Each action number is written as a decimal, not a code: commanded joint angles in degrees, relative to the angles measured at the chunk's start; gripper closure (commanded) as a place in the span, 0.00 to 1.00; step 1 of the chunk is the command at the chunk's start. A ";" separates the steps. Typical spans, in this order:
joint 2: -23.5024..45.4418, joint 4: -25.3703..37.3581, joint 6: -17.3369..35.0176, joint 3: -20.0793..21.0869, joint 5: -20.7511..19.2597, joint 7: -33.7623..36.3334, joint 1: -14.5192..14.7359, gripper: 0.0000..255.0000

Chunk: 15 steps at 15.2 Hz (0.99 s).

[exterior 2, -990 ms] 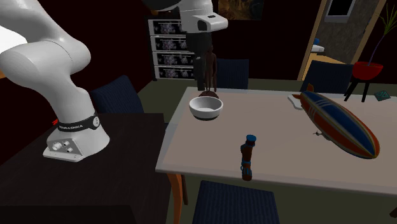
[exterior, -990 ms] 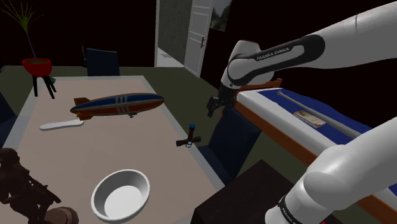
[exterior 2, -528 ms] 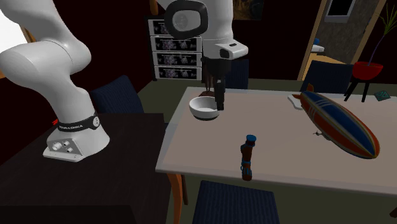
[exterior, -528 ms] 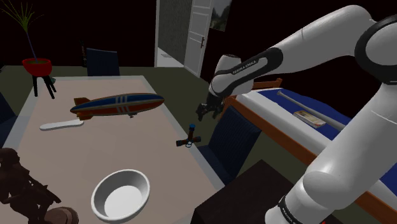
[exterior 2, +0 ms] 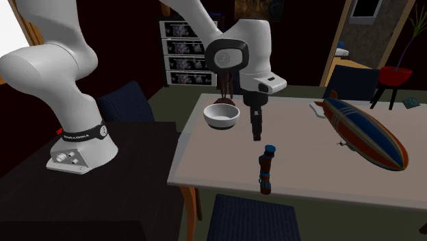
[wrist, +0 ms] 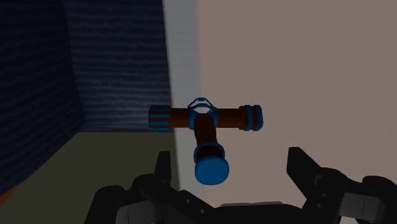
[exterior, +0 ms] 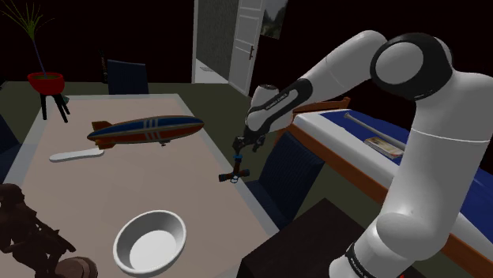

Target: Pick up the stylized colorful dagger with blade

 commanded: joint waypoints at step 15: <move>16.73 10.14 7.41 -2.13 -2.53 2.79 1.08 1.00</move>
